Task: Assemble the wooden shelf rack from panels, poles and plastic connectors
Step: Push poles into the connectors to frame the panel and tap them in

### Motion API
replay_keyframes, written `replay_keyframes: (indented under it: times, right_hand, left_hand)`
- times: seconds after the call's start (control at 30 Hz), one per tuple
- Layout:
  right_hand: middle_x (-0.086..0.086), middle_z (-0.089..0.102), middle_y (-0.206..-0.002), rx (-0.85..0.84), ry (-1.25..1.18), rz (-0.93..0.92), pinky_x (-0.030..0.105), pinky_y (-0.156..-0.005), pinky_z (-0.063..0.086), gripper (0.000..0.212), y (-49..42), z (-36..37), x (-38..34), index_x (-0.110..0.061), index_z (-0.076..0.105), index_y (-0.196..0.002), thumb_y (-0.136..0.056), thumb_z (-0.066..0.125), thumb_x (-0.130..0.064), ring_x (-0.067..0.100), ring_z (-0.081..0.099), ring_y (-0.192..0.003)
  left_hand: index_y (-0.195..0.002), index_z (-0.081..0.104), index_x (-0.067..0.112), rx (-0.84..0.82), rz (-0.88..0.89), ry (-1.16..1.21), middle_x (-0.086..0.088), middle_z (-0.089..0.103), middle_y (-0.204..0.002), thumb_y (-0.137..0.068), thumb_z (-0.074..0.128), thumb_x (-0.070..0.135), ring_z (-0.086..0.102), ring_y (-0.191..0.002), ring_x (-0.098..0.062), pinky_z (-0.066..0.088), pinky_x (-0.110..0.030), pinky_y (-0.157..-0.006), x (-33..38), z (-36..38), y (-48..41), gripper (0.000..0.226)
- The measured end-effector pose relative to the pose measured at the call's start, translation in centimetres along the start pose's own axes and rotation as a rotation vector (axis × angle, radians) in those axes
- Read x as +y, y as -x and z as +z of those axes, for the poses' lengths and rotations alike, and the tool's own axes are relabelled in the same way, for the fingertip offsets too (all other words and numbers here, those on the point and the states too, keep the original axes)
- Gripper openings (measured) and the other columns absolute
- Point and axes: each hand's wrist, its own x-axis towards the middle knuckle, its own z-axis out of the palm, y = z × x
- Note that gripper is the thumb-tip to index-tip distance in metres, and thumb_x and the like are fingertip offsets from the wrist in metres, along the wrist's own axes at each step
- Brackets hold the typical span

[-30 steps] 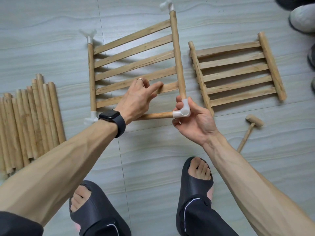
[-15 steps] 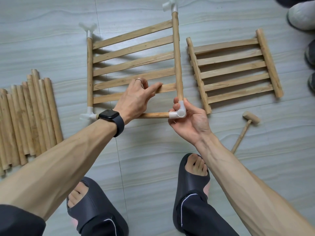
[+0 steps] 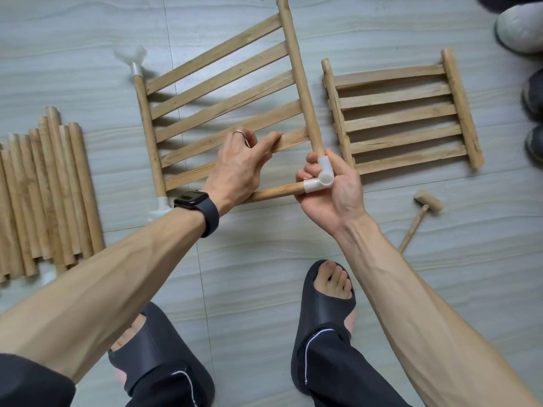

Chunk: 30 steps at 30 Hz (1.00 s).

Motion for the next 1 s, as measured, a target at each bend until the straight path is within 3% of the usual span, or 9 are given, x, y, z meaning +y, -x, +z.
replay_keyframes:
  times: [0.2,0.37,0.57,0.67,0.77,0.83,0.87,0.93,1.0]
  right_hand:
    - [0.0,0.057,-0.077,-0.117,-0.031,-0.127,0.021,-0.065,0.036,0.017,1.3,1.6,-0.2,-0.013,0.054,-0.094,-0.105,0.052,-0.027,0.008,0.044,-0.057]
    - [-0.002,0.055,-0.074,-0.098,0.138,-0.202,0.021,-0.063,0.037,0.024,1.5,3.7,-0.4,-0.016,0.055,-0.091,-0.109,0.044,-0.028,0.009,0.041,-0.059]
    - [-0.003,0.059,-0.079,-0.246,0.464,-0.326,0.02,-0.062,0.042,0.026,3.8,6.9,-3.1,-0.016,0.063,-0.1,-0.108,0.045,-0.032,0.007,0.05,-0.064]
    - [-0.002,0.06,-0.076,-0.249,0.676,-0.409,0.026,-0.067,0.04,0.034,4.3,8.5,-3.8,-0.017,0.069,-0.092,-0.104,0.046,-0.038,0.009,0.048,-0.065]
    - [0.001,0.062,-0.073,-0.221,0.97,-0.49,0.04,-0.092,0.042,0.052,4.5,10.4,-3.8,-0.018,0.077,-0.082,-0.1,0.04,-0.051,0.013,0.052,-0.071]
    - [0.0,0.058,-0.064,-0.222,1.043,-0.496,0.05,-0.12,0.021,0.061,4.5,11.6,-3.7,-0.02,0.076,-0.074,-0.101,0.033,-0.052,0.013,0.052,-0.072]
    - [0.0,0.056,-0.062,-0.24,1.009,-0.474,0.05,-0.122,0.019,0.06,4.6,12.1,-3.6,-0.017,0.076,-0.075,-0.101,0.034,-0.05,0.013,0.053,-0.071]
    - [-0.001,0.053,-0.066,-0.32,0.885,-0.374,0.038,-0.097,0.043,0.054,4.7,12.7,-3.2,-0.002,0.074,-0.105,-0.101,0.042,-0.045,0.011,0.052,-0.066]
    - [-0.004,0.055,-0.077,-0.389,0.794,-0.31,0.029,-0.071,0.043,0.049,4.9,12.8,-2.6,0.0,0.067,-0.125,-0.103,0.048,-0.039,0.007,0.052,-0.065]
  left_hand:
    - [-0.141,0.055,0.027,0.061,0.067,0.019,-0.014,0.045,-0.108,-0.104,0.052,0.022,0.034,-0.094,-0.018,0.036,-0.031,-0.076,0.2,-1.1,-0.7,0.037]
    - [-0.141,0.055,0.025,0.024,-0.027,0.075,-0.013,0.045,-0.112,-0.105,0.051,0.024,0.044,-0.103,-0.026,0.038,-0.029,-0.082,0.5,-2.7,-1.3,0.036]
    - [-0.119,0.064,0.028,-0.018,-0.21,0.486,0.003,0.059,-0.1,-0.093,0.059,0.04,0.056,-0.093,-0.017,0.048,-0.035,-0.086,3.1,-7.9,-3.1,0.029]
    - [-0.105,0.069,0.01,-0.101,-0.268,0.794,0.001,0.065,-0.092,-0.087,0.048,0.067,0.061,-0.089,-0.017,0.046,-0.036,-0.086,4.9,-11.0,-4.6,0.063]
    - [-0.084,0.065,0.017,-0.029,-0.22,0.862,0.003,0.068,-0.072,-0.092,0.049,0.07,0.069,-0.08,-0.02,0.054,-0.041,-0.085,7.0,-12.2,-5.2,0.056]
    - [-0.076,0.056,0.018,0.141,-0.265,0.95,0.001,0.065,-0.058,-0.095,0.05,0.06,0.068,-0.064,-0.02,0.053,-0.035,-0.065,7.7,-12.4,-5.4,0.047]
    - [-0.077,0.053,0.018,0.212,-0.287,1.001,0.0,0.062,-0.055,-0.096,0.05,0.057,0.064,-0.056,-0.02,0.049,-0.032,-0.057,7.7,-12.4,-5.3,0.044]
    - [-0.079,0.05,0.016,0.271,-0.318,1.065,0.001,0.059,-0.053,-0.096,0.049,0.058,0.059,-0.049,-0.022,0.046,-0.032,-0.049,7.4,-12.2,-5.2,0.046]
    - [-0.078,0.053,0.016,0.267,-0.326,1.042,0.005,0.058,-0.055,-0.094,0.049,0.064,0.06,-0.051,-0.019,0.049,-0.036,-0.052,7.0,-12.3,-5.1,0.05]
